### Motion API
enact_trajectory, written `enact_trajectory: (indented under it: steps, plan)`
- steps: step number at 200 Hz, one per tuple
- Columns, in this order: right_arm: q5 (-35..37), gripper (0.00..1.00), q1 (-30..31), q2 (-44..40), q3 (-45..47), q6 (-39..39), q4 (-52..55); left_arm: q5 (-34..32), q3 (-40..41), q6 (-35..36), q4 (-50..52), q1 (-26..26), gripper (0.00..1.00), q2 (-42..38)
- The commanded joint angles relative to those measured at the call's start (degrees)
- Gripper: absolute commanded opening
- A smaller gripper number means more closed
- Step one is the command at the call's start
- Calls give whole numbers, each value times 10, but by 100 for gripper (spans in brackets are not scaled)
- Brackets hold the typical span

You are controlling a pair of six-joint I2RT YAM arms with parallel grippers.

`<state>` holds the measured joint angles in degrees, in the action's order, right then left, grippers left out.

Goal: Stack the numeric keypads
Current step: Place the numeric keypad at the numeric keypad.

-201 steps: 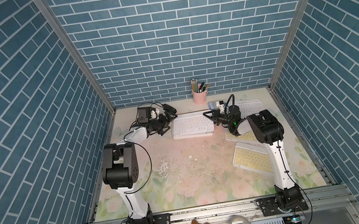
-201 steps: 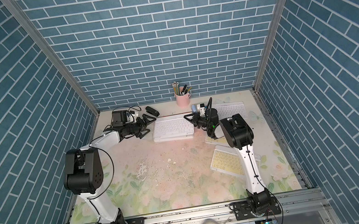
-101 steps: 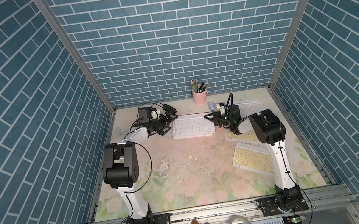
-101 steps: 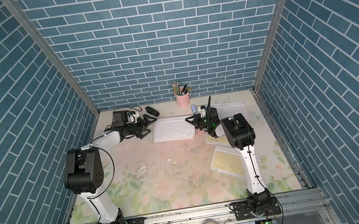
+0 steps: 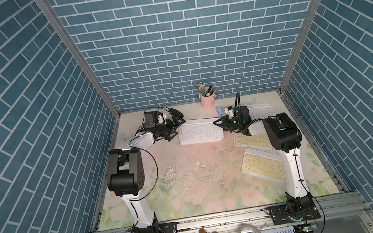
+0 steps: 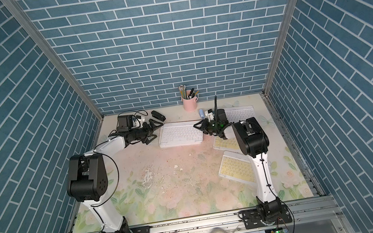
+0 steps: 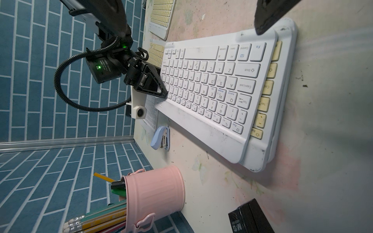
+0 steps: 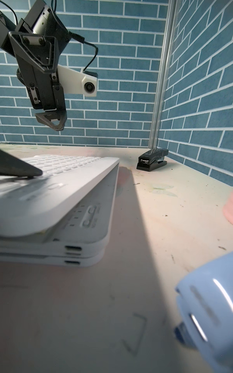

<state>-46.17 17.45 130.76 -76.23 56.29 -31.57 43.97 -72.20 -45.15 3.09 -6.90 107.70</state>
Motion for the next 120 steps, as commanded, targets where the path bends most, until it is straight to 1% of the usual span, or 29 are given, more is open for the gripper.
enact_trajectory:
  steps: [1, 57, 120]
  plan:
    - [5, 27, -4, -28, -22, -69, 70, 6, -16, 12, 9, -4, 100, 11]
    - [19, 28, -6, -36, -61, -150, 199, 9, -17, 12, 10, -5, 99, 12]
    - [32, 28, -8, -27, -112, -216, 324, 11, -21, 13, 14, -8, 100, 13]
